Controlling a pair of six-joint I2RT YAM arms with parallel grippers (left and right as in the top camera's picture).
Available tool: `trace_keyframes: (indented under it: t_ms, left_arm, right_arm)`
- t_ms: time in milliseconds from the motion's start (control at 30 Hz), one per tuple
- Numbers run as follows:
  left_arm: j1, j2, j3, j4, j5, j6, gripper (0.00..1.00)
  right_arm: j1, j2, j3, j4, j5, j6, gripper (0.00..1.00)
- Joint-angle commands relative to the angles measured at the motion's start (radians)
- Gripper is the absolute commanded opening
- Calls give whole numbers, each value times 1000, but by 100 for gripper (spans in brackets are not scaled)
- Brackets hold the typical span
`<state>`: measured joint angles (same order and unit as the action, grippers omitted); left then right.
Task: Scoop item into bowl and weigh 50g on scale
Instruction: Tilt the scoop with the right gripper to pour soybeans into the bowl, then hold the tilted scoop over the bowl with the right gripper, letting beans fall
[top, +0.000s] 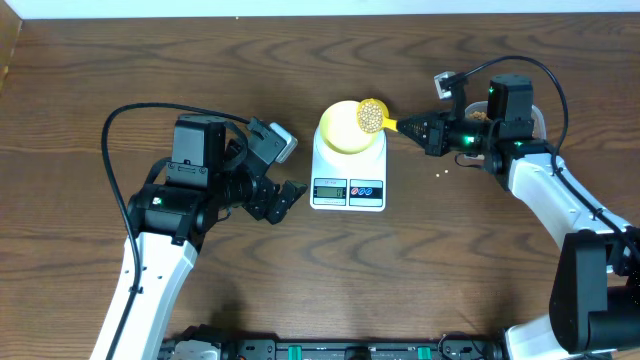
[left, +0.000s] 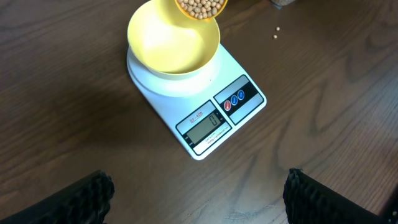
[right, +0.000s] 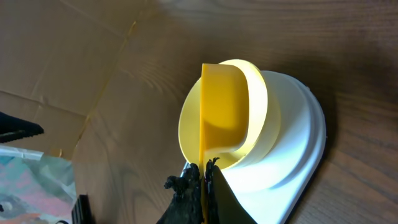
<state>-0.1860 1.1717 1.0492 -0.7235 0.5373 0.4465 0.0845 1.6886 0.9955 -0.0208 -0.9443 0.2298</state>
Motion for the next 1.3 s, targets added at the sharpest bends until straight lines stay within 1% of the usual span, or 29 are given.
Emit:
trace_keyframes:
  t_ms: [0,900,1267]
  left_arm:
    - [-3,4,-5,3,12,13,89]
    - [-3,4,-5,3,12,13,89]
    - [-3,4,-5,3,12,13,89]
  right_arm:
    - [9,6,3,2,-3,-26,1]
    - [10,6,3,2,-4,-111,1]
    - [53,6,3,2,28,-160,1]
